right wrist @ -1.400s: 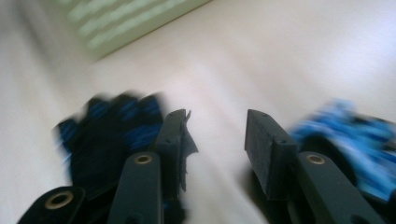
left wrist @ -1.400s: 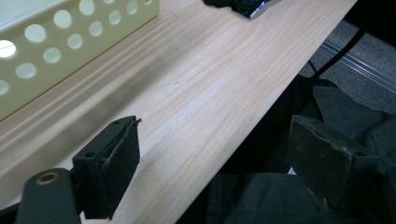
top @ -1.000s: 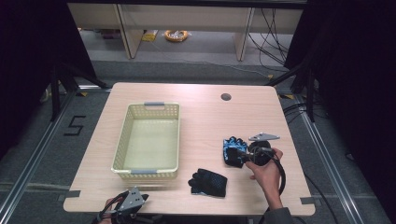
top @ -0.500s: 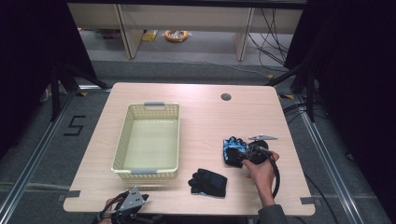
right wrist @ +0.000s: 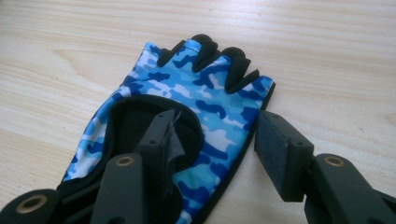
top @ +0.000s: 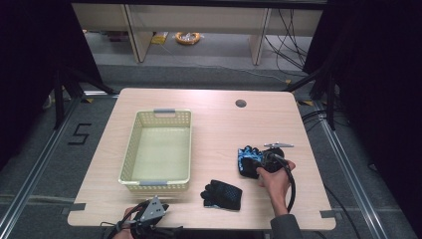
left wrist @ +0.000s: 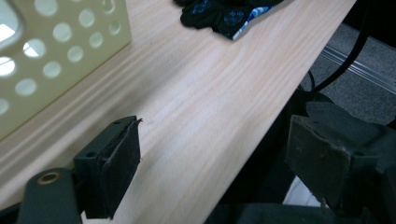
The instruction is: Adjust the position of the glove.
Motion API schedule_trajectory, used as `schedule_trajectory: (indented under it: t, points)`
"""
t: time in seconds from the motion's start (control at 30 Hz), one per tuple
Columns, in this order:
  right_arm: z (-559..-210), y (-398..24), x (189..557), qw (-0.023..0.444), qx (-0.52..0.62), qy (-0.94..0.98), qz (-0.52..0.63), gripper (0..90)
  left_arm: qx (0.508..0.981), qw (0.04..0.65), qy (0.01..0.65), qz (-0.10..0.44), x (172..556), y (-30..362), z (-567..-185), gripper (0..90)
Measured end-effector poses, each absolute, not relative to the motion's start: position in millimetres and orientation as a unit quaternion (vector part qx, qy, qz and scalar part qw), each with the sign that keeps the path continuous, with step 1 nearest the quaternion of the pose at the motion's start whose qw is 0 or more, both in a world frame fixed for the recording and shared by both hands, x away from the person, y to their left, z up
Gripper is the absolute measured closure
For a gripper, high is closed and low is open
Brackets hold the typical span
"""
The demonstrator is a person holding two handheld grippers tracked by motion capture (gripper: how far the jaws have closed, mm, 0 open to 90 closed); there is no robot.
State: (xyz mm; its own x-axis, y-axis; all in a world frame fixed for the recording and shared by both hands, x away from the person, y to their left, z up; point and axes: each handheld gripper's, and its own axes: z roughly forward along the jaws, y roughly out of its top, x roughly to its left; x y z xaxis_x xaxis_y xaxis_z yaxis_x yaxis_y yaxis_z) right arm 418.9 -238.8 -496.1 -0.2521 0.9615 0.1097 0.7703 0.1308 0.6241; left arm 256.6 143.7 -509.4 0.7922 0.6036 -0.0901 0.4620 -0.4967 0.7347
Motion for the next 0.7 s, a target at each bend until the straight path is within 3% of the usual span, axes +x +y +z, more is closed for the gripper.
schedule_trajectory:
  t: [0.37,0.7]
  points:
    - [-498.7,-235.6,415.2,0.169,0.594,0.736,0.278,49.5,0.867,0.398,0.286,0.088,261.1,119.0,-500.3,17.1]
    - [-499.8,-232.4,414.8,0.170,0.571,0.751,0.286,59.8,0.865,0.402,0.288,0.088,274.7,100.3,-500.6,17.2]
